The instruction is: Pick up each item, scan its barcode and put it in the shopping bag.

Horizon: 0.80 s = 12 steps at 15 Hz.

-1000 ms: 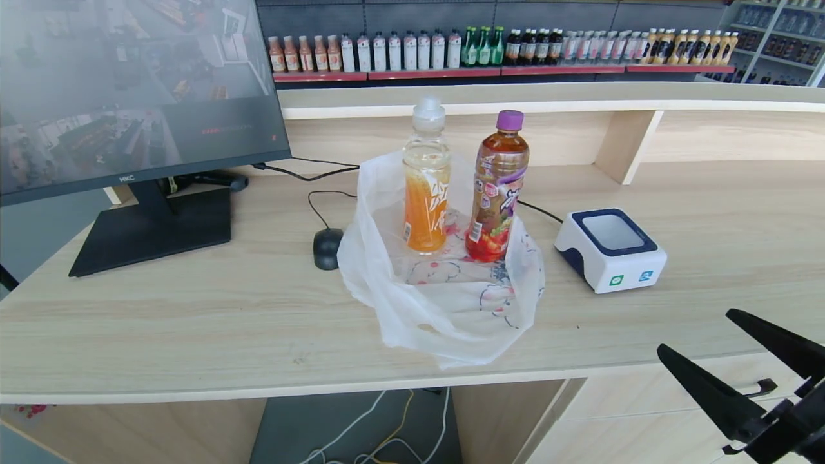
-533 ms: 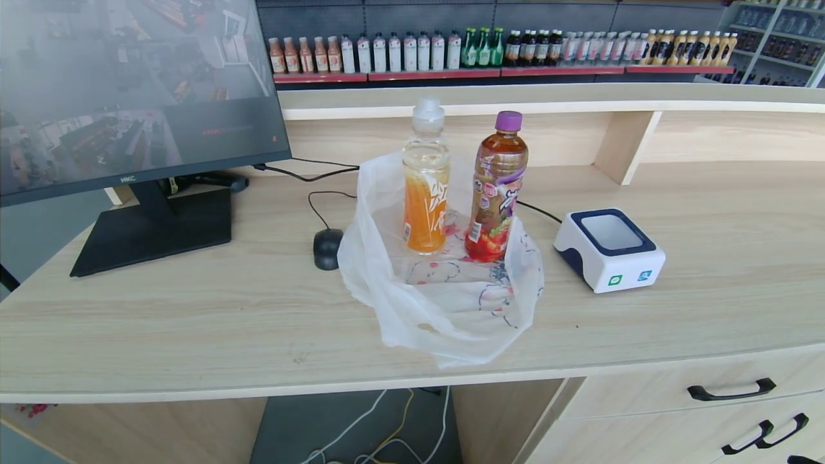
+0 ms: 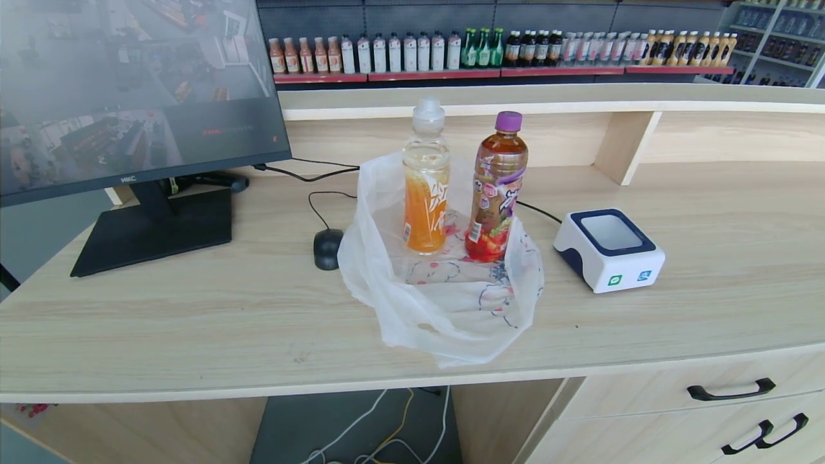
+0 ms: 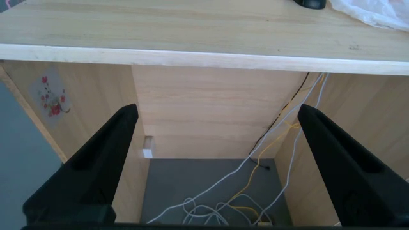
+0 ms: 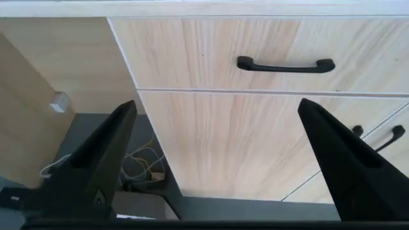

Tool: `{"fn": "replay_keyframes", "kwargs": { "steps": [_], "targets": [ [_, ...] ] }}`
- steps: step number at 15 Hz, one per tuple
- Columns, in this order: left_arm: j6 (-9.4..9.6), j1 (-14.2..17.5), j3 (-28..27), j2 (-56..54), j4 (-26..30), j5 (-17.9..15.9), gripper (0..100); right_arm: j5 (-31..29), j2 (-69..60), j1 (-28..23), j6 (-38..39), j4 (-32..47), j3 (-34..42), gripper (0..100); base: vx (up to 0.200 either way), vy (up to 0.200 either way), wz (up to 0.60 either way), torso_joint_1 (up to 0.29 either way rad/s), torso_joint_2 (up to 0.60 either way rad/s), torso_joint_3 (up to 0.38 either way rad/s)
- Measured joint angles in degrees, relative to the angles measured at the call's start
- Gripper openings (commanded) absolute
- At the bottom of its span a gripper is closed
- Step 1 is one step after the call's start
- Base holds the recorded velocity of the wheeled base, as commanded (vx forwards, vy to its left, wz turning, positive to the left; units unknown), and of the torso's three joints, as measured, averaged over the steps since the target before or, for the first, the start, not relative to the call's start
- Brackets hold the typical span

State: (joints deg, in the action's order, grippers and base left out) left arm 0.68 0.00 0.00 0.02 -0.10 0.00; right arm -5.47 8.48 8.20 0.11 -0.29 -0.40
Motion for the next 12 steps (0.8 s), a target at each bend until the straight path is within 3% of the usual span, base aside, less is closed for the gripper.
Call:
{"fn": "replay_keyframes", "kwargs": {
  "steps": [4,12],
  "targets": [
    [0.02,0.0,0.0,0.0,0.02,0.0,100,0.12,-1.29,-8.94,-0.01,0.05,0.13,100,0.0,0.0,0.0,0.0,0.0,0.0],
    [-0.06,0.05,0.0,0.0,0.02,0.0,100,0.12,-3.85,-11.75,0.22,0.05,0.22,100,0.0,0.0,0.0,0.0,0.0,0.0]
  ]
}}
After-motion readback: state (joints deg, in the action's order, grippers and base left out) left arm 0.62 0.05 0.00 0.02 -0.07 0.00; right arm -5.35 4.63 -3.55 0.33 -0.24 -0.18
